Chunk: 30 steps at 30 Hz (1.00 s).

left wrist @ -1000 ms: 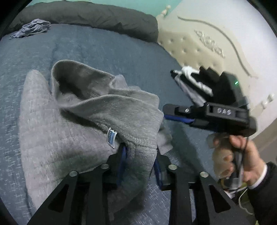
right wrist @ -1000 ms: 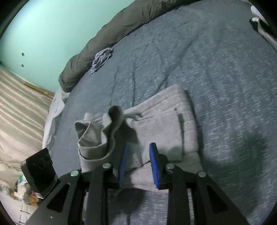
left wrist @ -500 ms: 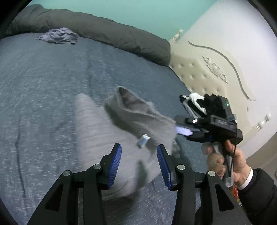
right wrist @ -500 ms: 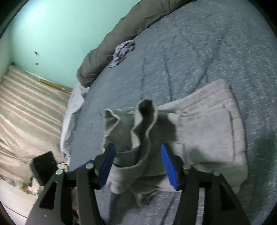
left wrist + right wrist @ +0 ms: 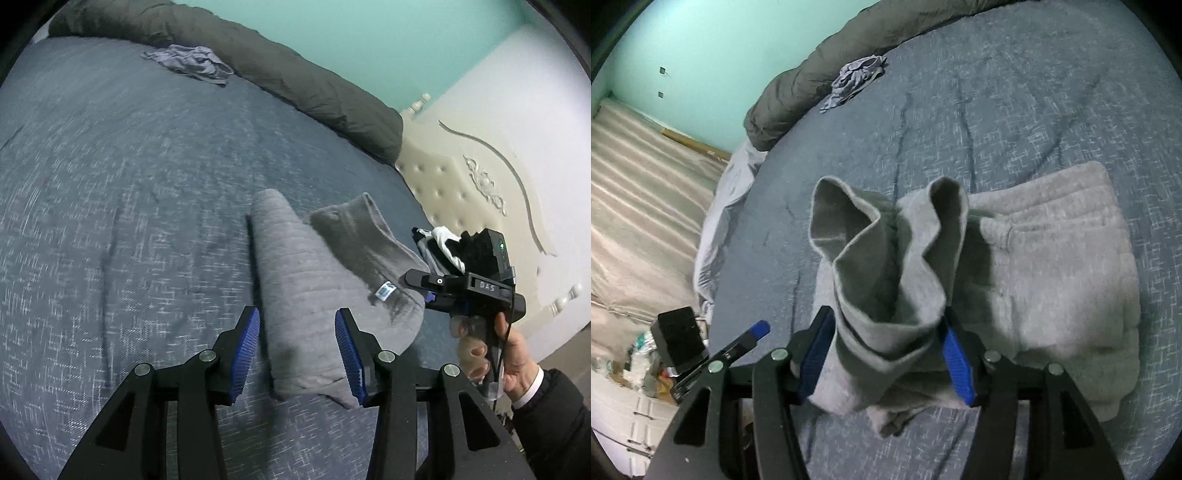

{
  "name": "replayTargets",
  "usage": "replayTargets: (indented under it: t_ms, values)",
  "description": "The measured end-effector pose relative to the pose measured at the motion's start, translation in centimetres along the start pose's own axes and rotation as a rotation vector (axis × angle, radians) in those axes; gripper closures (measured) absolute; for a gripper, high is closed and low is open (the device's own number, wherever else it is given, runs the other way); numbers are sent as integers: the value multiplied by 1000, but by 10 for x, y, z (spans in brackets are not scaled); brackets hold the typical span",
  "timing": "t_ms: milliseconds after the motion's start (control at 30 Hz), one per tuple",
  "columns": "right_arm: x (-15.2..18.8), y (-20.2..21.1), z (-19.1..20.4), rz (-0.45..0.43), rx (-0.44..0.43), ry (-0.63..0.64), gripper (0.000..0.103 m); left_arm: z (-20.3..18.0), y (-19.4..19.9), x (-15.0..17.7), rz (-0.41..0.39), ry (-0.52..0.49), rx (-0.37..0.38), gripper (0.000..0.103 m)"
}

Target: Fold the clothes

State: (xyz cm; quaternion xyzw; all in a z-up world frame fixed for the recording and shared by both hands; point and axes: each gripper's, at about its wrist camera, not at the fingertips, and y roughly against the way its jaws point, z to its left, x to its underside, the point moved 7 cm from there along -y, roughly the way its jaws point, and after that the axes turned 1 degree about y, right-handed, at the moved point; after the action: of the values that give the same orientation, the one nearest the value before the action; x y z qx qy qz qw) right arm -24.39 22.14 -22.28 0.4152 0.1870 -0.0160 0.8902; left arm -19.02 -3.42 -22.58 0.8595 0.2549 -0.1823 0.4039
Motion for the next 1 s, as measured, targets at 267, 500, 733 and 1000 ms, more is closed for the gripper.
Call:
replayTargets:
  t_ms: [267, 500, 733, 1000]
  values:
    - [-6, -1, -2, -50, 49, 36, 91, 10, 2, 5, -3, 13, 6, 57]
    - [-24, 48, 24, -166, 71, 163, 93, 12, -1, 10, 7, 17, 2, 57]
    - [-36, 100, 4, -246, 118, 201, 93, 5, -4, 13, 15, 1, 6, 57]
    - [1, 58, -111, -174, 161, -28, 92, -5, -14, 21, 49, -34, 15, 57]
